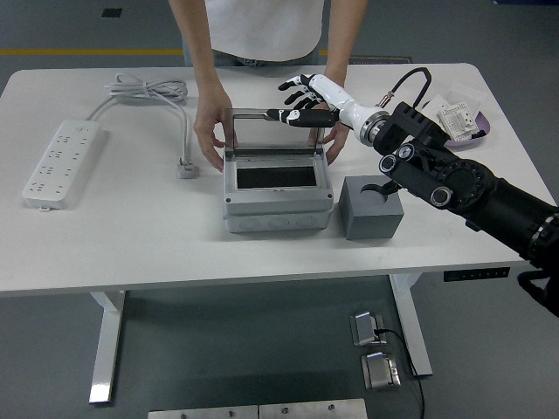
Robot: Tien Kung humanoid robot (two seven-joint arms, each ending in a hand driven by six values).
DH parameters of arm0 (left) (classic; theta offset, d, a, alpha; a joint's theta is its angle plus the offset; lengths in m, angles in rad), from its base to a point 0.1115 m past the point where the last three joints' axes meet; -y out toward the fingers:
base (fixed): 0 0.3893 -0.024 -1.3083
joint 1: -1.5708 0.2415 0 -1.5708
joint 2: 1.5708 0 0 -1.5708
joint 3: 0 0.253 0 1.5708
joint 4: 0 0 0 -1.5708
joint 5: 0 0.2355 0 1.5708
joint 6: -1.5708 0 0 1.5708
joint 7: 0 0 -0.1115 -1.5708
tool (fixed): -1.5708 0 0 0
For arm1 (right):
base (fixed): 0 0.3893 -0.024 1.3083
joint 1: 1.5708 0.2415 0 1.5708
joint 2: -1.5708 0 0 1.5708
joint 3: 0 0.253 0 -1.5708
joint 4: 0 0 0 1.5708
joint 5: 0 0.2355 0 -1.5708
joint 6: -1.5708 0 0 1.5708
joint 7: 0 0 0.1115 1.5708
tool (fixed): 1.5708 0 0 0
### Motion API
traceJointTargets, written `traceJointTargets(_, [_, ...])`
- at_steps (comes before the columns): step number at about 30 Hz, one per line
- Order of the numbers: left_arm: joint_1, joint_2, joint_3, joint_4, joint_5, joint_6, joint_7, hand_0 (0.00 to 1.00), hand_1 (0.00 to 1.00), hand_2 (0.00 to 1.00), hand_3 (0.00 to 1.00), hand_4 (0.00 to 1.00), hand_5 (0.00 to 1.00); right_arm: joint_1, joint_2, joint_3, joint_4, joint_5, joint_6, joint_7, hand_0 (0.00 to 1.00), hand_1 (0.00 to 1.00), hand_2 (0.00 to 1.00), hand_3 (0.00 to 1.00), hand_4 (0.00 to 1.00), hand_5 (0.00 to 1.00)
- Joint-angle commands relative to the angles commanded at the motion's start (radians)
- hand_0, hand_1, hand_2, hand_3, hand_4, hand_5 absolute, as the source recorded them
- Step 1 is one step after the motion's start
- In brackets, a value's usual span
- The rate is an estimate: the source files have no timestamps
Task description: Fetch the battery,place it into the box,close the lid of the box
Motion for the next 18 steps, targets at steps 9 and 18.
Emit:
traceJointTargets(9, [0.012, 0.002, 0.019, 0.001, -0.034, 0.005, -0.007, 0.625, 0.692, 0.625, 0.623, 0.663, 0.05, -0.041, -0.095, -0.006, 0.191, -0.089, -0.005, -0.04, 0.796, 0.693, 0.702, 0.797, 0.791, 0.61])
traceJointTargets(18, [0.021, 0.002, 0.04, 0.002, -0.065, 0.008, -0.015, 0.626, 0.691, 0.625, 0.624, 0.663, 0.052, -0.059, -0.174, -0.03, 0.378, -0.134, 0.0, -0.08, 0.794, 0.692, 0.703, 0.804, 0.785, 0.612])
